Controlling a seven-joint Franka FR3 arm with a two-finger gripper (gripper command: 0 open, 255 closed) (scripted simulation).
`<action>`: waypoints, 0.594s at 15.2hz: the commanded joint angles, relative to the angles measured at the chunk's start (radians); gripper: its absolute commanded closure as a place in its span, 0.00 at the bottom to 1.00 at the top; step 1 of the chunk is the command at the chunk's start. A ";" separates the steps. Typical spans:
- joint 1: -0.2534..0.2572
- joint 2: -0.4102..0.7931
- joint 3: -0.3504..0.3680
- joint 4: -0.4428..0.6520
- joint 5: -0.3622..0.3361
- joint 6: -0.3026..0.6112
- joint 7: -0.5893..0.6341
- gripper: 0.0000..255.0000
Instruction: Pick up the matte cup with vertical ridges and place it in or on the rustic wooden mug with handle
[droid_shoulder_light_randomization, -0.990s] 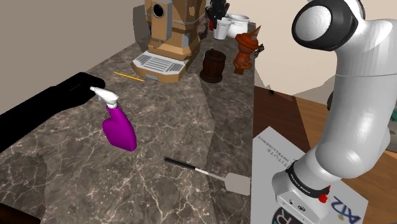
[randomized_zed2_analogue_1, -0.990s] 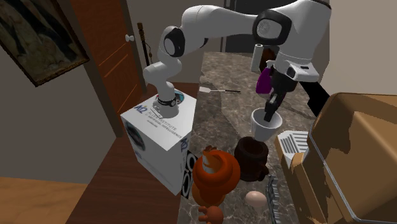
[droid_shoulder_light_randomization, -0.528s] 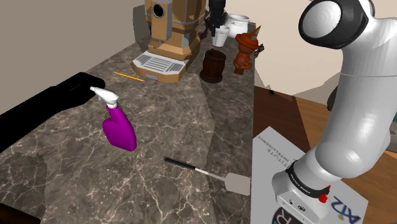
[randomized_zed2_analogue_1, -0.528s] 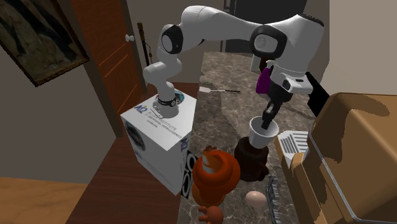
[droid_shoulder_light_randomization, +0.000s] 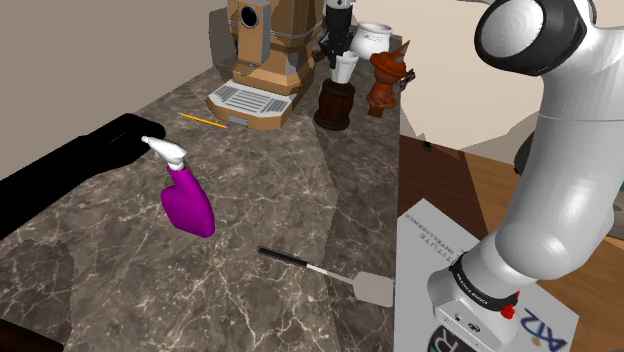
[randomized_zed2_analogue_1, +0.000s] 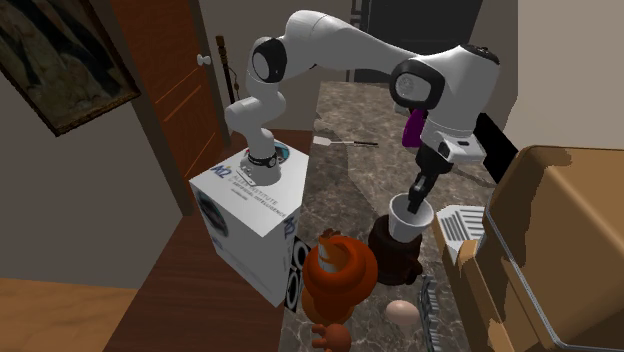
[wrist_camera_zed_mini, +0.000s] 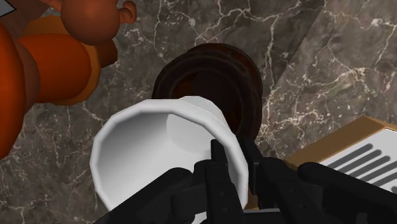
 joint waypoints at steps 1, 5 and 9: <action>0.000 -0.001 0.000 -0.004 0.000 0.003 0.001 1.00; 0.000 -0.001 0.000 -0.004 0.000 0.003 0.001 1.00; 0.000 -0.001 0.000 -0.004 0.000 0.004 0.001 0.00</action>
